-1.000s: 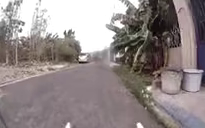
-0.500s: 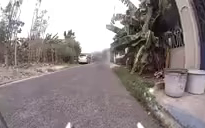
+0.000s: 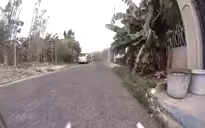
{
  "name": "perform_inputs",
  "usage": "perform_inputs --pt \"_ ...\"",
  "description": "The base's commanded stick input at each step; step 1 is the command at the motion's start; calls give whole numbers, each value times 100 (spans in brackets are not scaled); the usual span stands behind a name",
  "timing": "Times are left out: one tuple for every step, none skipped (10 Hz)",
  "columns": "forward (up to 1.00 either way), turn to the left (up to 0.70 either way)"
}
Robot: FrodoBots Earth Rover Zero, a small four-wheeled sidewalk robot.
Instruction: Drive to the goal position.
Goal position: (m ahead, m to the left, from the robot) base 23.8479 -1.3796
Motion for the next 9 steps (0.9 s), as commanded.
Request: perform_inputs --pt "13 1" --pt "13 0" --pt "13 1" --pt "13 2" --pt "13 1" --pt "13 1" --pt "12 0" --pt "12 1" --pt "11 1"
